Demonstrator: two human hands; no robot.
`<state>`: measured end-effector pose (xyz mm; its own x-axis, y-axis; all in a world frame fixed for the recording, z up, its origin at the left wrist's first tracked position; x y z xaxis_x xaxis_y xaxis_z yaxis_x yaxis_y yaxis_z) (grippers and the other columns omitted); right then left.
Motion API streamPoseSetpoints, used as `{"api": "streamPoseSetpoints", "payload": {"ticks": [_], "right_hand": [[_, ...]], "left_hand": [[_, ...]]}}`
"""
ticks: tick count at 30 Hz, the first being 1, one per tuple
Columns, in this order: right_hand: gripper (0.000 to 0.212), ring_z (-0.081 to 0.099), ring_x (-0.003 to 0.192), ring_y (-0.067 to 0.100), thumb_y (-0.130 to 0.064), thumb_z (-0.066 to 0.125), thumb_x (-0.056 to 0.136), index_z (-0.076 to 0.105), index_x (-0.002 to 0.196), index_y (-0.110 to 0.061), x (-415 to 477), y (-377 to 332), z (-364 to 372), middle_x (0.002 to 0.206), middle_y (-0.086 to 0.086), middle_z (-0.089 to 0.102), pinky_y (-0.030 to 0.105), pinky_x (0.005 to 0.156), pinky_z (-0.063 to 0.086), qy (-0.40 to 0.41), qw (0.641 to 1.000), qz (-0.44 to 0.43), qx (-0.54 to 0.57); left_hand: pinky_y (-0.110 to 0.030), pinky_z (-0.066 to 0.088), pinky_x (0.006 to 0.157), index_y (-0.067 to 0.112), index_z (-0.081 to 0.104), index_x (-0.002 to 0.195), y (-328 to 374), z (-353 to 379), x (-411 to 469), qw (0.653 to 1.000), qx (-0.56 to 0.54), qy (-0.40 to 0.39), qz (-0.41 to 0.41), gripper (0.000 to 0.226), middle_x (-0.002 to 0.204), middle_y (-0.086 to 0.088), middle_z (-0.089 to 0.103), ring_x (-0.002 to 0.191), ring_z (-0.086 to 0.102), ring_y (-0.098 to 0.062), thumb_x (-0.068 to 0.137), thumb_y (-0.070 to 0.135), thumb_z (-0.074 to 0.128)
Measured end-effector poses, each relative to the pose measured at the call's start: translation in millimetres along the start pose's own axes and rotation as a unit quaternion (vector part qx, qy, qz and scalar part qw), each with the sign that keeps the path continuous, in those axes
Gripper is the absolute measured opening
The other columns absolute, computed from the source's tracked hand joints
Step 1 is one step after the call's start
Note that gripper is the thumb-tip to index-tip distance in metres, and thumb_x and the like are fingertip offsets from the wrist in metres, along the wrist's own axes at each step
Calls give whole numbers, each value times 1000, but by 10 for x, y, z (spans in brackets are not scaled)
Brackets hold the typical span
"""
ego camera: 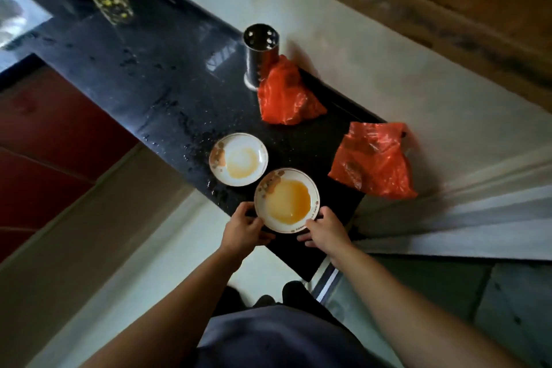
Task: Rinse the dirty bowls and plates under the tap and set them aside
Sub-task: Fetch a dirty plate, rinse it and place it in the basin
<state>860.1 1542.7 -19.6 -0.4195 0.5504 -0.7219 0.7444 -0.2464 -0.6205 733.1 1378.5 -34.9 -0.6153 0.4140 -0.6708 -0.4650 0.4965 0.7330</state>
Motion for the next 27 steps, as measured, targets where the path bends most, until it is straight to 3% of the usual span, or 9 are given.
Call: {"api": "streamPoseSetpoints", "payload": {"ticks": [3,10,16,21,27], "right_hand": [[13,77,70,16,-12,48,99,50,105,-23,-81,-190,226,103,3,71,30,61,60,-30,999,-27,-30],[12,77,69,20,-8,48,95,53,100,-18,-289,-777,1262,99,10,72,32,59,55,-89,991,-59,-75],[12,77,66,19,-10,46,94,53,99,-19,-334,-1386,2527,100,8,72,35,62,58,-138,973,-105,-155],[12,77,64,17,-12,50,91,55,98,-19,-338,-1952,3531,97,7,72,33,58,61,-167,954,-138,-205],[12,73,62,15,-16,50,90,58,99,-19,-246,-2747,4673,90,5,73,22,48,52,-204,914,-190,-293]], "left_hand": [[-39,66,68,18,56,124,-39,-299,-159,999,-35,22,8,23,98,-16,79,76,82,-28,102,14,62],[-46,67,78,18,55,125,-108,-1428,-340,992,-98,84,13,21,104,-16,79,79,82,-30,105,17,61],[-45,67,73,11,53,118,-190,-2702,-322,975,-178,133,9,18,86,-15,80,77,81,-34,103,3,56],[-37,66,66,12,53,116,-175,-3707,-275,954,-236,183,-1,18,85,-19,80,76,81,-34,102,1,53],[-36,65,64,10,52,115,-174,-4748,76,924,-305,231,-26,15,90,-19,81,79,81,-34,101,7,49]]}}
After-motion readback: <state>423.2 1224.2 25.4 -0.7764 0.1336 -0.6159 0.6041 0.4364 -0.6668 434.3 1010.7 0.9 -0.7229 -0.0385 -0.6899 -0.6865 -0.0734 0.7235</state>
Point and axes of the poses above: each hand's wrist, its own x-axis towards the middle knuckle, its own z-axis out of the palm, y = z × x, the point moved 4 cm from there along x, towards the middle knuckle
